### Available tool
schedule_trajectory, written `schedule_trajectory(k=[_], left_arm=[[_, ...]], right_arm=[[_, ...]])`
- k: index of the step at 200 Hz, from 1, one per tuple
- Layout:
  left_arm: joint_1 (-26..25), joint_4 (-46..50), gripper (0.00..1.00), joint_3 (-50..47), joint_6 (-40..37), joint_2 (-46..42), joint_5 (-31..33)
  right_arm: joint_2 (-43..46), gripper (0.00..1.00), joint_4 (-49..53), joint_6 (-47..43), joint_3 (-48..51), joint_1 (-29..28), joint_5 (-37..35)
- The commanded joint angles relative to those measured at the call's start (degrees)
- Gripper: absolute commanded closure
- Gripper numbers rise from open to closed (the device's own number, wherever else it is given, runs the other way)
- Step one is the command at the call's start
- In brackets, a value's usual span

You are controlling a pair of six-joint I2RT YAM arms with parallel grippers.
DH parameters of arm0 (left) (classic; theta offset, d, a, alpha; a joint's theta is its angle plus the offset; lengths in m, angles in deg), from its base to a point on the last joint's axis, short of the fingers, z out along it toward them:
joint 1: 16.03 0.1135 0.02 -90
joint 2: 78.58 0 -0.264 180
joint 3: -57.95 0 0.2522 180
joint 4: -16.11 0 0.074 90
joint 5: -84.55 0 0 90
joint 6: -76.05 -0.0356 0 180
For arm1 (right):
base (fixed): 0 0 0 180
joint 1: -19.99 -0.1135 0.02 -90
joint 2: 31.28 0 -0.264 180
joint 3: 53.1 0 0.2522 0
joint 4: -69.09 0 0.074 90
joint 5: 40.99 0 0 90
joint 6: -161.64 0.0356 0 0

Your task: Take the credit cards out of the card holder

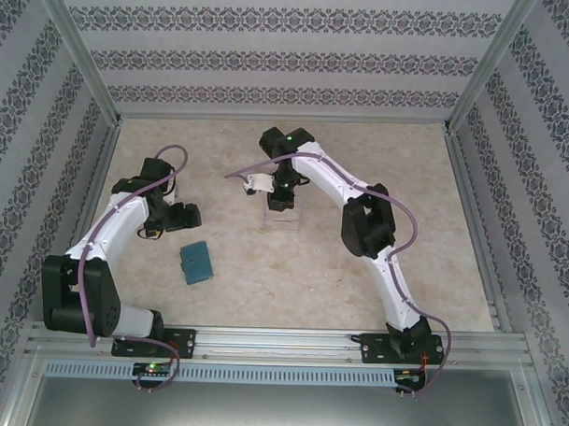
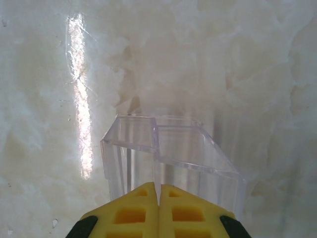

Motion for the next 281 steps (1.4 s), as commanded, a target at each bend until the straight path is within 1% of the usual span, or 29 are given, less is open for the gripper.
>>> schedule_trajectory(k=[1, 53, 80, 119, 167, 184, 208, 226, 242, 256, 281], left_arm=[[-0.43, 2.48, 0.13, -0.46, -1.13, 0.51, 1.35], [-0.43, 2.56, 0.13, -0.43, -1.13, 1.09, 1.42], [-0.43, 2.66, 0.13, -0.37, -1.14, 1.39, 1.61], [-0.39, 2.79, 0.13, -0.29, -1.22, 1.86, 1.52], [-0.38, 2.84, 0.13, -0.29, -1.22, 1.97, 1.3], [-0.43, 2.99, 0.13, -0.25, -1.18, 2.21, 1.35], [-0.44, 2.93, 0.13, -0.36, -0.83, 2.24, 1.1], [-0.46, 2.99, 0.13, -0.59, -0.01, 2.29, 0.9], [-0.7, 3.1, 0.13, -0.81, 1.15, 2.22, 0.58], [-1.08, 3.01, 0.13, -1.16, 2.23, 1.92, 0.03], [-2.47, 2.79, 0.14, -1.74, 4.27, 1.24, 0.06]], right_arm=[[-2.5, 1.0, 3.93, -1.62, -4.33, -0.68, -0.63], [-7.03, 1.0, 3.86, -0.17, -10.96, 0.1, -2.38], [-7.71, 1.0, 2.9, -0.47, -11.84, 0.41, -2.74], [-8.06, 0.92, 2.14, -0.48, -12.36, 0.61, -3.05], [-7.5, 0.8, 2.33, 0.43, -13.91, 0.66, -3.97], [-6.59, 0.77, 2.52, 0.7, -14.15, 0.64, -4.1], [-4.74, 0.76, 2.64, 1.69, -14.15, 0.64, -3.76], [-2.99, 0.73, 2.1, 4.0, -13.69, 0.66, -2.11], [-0.71, 0.71, -0.09, 7.92, -11.53, 0.68, -1.14], [2.25, 0.7, -3.9, 12.78, -7.14, 0.66, -1.06], [9.11, 0.68, -13.69, 22.33, 3.21, 0.13, -3.99]])
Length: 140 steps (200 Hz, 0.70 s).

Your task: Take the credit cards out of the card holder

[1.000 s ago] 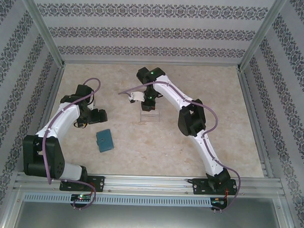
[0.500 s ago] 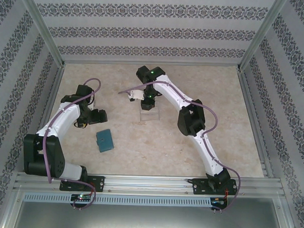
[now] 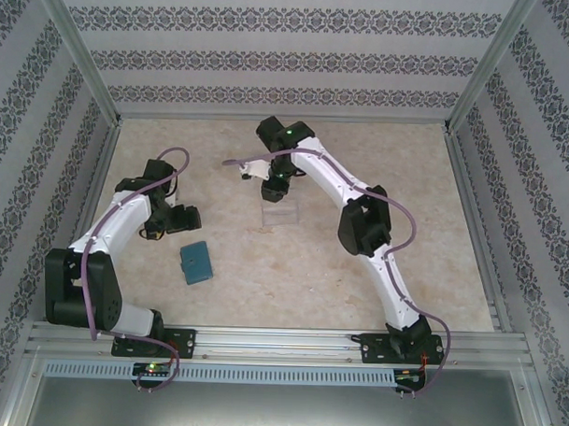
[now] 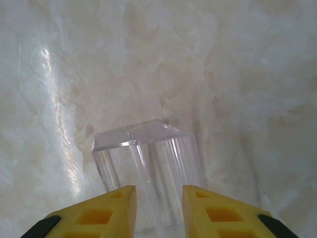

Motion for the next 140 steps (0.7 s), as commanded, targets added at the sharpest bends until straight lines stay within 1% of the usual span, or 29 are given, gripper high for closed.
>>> schedule_trajectory(k=[1, 22, 57, 65, 77, 101, 105, 109, 116, 140], left_arm=[[-1.81, 2.38, 0.14, -1.2, 2.92, -0.66, -0.4], [-2.77, 2.09, 0.14, -2.42, 5.0, -1.45, 0.0], [-4.5, 0.4, 0.13, -6.1, 8.79, -3.06, 0.8], [-5.05, -0.07, 0.12, -6.86, 9.69, -3.46, 1.1], [-5.97, -1.05, 0.11, -7.94, 11.07, -3.75, 1.05], [-8.15, -2.83, 0.1, -9.41, 13.18, -3.37, 0.7], [-8.49, -3.14, 0.1, -9.71, 13.46, -3.13, 0.68], [-8.95, -3.36, 0.1, -9.83, 13.72, -2.81, 0.73], [-9.57, -3.86, 0.1, -10.18, 14.11, -2.42, 0.74], [-11.21, -5.07, 0.09, -11.28, 15.22, -0.71, 1.63]], right_arm=[[8.55, 0.68, -9.7, 11.49, 7.87, -0.03, -1.11], [15.0, 0.62, -16.87, 18.86, 17.55, -0.12, -1.71], [26.04, 0.56, -27.82, 28.4, 34.3, -0.48, -1.49], [27.7, 0.55, -29.55, 30.25, 37.14, -0.57, -2.15], [30.82, 0.5, -31.77, 33.25, 41.37, -0.73, -3.49], [36.28, 0.44, -35.82, 37.55, 49.15, -1.02, -5.25], [37.46, 0.41, -36.9, 38.49, 50.82, -1.06, -5.73], [38.32, 0.34, -37.61, 39.13, 52.05, -1.11, -6.01], [39.52, 0.31, -38.57, 40.26, 53.95, -1.18, -6.24], [43.37, 0.29, -40.43, 42.55, 59.16, -1.54, -6.4]])
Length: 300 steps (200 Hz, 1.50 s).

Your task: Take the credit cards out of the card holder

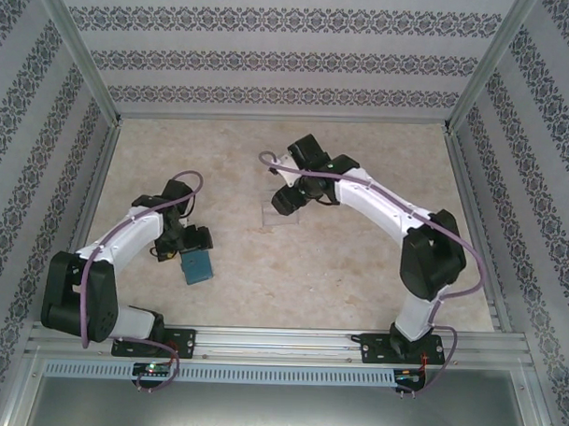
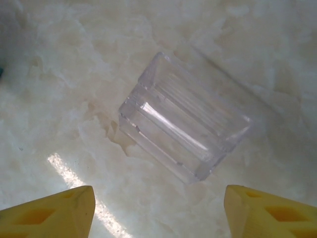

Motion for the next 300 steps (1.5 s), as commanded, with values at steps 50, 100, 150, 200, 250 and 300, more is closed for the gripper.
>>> schedule_trajectory(k=[50, 100, 150, 200, 250, 300], left_arm=[[-2.73, -4.85, 0.09, -3.85, 4.28, 3.28, 1.62], [-3.78, -7.11, 0.15, -5.18, 3.72, 5.59, -0.37], [-5.17, -7.5, 0.3, -4.89, 2.97, 5.55, -1.45], [-8.66, -6.81, 0.32, -2.42, 3.21, 6.08, -2.16], [-15.11, -7.28, 0.33, 0.74, 5.82, 7.9, -2.11], [-23.35, -9.54, 0.33, 5.18, 9.76, 13.36, -2.75]], right_arm=[[9.25, 0.26, -5.84, 7.71, 9.62, -1.91, -3.54], [11.03, 0.27, -5.39, 8.58, 10.44, -2.85, -5.04], [12.58, 0.29, -5.28, 10.47, 11.62, -4.22, -7.17], [15.12, 0.3, -7.1, 14.04, 14.77, -4.79, -8.88], [18.47, 0.3, -8.24, 17.06, 18.42, -5.43, -10.66], [22.04, 0.31, -8.79, 24.78, 23.35, -5.46, -14.73]])
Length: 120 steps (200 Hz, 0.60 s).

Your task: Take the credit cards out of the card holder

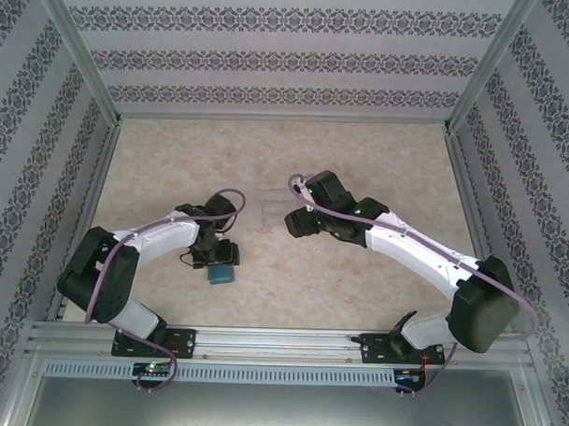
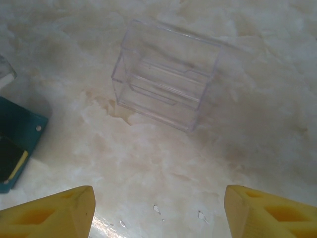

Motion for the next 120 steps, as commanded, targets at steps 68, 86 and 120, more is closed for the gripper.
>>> schedule_trajectory(k=[68, 86, 120], left_arm=[[-12.81, -2.78, 0.31, 10.99, 5.69, 11.72, -0.65], [-13.79, -2.21, 0.29, 12.26, 6.1, 12.69, -0.08], [-14.19, 0.57, 0.21, 14.16, 6.22, 11.62, 2.58]], right_arm=[[7.04, 0.33, -2.52, 16.69, 9.89, -0.6, -7.27], [8.31, 0.33, -2.87, 17.28, 11.04, -0.45, -7.9], [8.86, 0.33, -3.02, 18.57, 12.1, -0.29, -7.21]])
